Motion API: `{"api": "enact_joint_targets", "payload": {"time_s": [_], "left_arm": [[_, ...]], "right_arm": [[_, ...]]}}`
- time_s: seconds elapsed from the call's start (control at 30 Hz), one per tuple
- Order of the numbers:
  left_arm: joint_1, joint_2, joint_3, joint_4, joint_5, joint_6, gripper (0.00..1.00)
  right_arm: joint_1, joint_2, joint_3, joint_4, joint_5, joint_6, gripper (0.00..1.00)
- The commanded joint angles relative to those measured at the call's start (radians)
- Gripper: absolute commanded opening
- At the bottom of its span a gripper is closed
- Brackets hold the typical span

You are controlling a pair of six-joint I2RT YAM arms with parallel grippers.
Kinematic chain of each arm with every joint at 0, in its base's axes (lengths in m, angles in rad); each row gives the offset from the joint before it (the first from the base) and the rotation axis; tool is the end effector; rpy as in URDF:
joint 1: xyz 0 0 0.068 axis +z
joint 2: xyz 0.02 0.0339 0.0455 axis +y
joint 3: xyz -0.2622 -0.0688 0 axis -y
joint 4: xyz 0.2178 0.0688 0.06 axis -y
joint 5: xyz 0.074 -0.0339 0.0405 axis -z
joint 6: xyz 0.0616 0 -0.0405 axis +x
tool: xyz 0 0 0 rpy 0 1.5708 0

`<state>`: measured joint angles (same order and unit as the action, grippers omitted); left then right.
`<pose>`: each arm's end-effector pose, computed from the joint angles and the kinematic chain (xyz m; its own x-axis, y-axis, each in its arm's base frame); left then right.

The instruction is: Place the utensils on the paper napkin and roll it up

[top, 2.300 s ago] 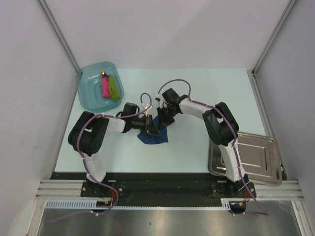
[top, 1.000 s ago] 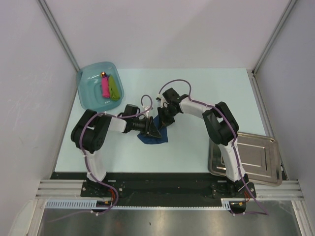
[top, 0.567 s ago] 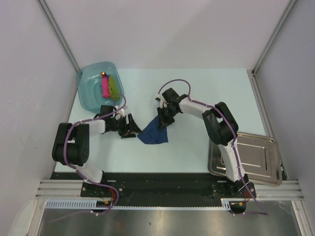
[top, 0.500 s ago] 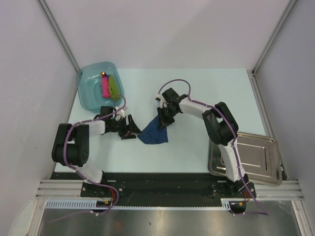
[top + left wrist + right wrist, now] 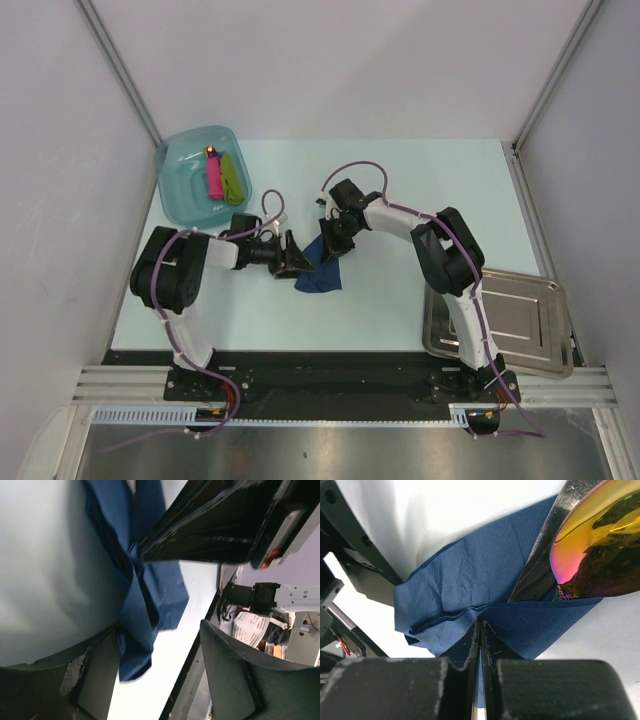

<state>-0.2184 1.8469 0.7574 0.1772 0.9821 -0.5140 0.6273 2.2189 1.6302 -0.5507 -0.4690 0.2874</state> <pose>0.2932 -0.1175 0.1149 -0.9758 -0.0631 -0.2095 0.1578 0.4603 -0.8736 0.3453 0.2847 0.1344 -0.8971 -0.3381 -0.2846 -0.4404 0.7373 0.5123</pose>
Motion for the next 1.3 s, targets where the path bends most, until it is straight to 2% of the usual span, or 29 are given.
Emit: {"api": "enact_joint_targets", "payload": {"time_s": [0.0,0.23,0.4,0.63,0.87,0.97,1.0,1.1,1.27], "left_arm": [[-0.030,0.064,0.014,0.143,-0.131,-0.015,0.72],[-0.029,0.115,0.097,0.137,-0.181,0.031,0.74],[-0.029,0.167,0.171,0.059,-0.111,0.078,0.70],[0.020,0.095,0.089,-0.038,-0.004,0.103,0.61],[0.062,0.041,0.020,-0.114,0.023,0.115,0.55],[0.063,0.017,0.010,-0.102,0.035,0.083,0.48],[0.063,0.011,0.008,-0.097,0.036,0.069,0.40],[0.059,-0.038,-0.007,-0.019,0.039,-0.024,0.30],[0.004,-0.071,0.031,-0.019,0.035,-0.069,0.19]], "right_arm": [[0.012,0.085,-0.020,-0.005,0.121,-0.027,0.04],[0.014,0.090,-0.010,-0.005,0.119,-0.024,0.04],[0.012,0.093,-0.009,-0.005,0.124,-0.024,0.04],[0.000,0.101,-0.006,-0.005,0.127,-0.011,0.03],[0.000,0.102,-0.007,0.002,0.133,-0.002,0.03],[0.002,0.099,-0.010,0.005,0.133,0.001,0.03],[0.002,0.099,-0.012,0.003,0.133,0.001,0.03],[0.002,0.094,-0.013,0.003,0.133,-0.001,0.03],[0.003,0.097,-0.010,0.003,0.130,0.001,0.03]]}}
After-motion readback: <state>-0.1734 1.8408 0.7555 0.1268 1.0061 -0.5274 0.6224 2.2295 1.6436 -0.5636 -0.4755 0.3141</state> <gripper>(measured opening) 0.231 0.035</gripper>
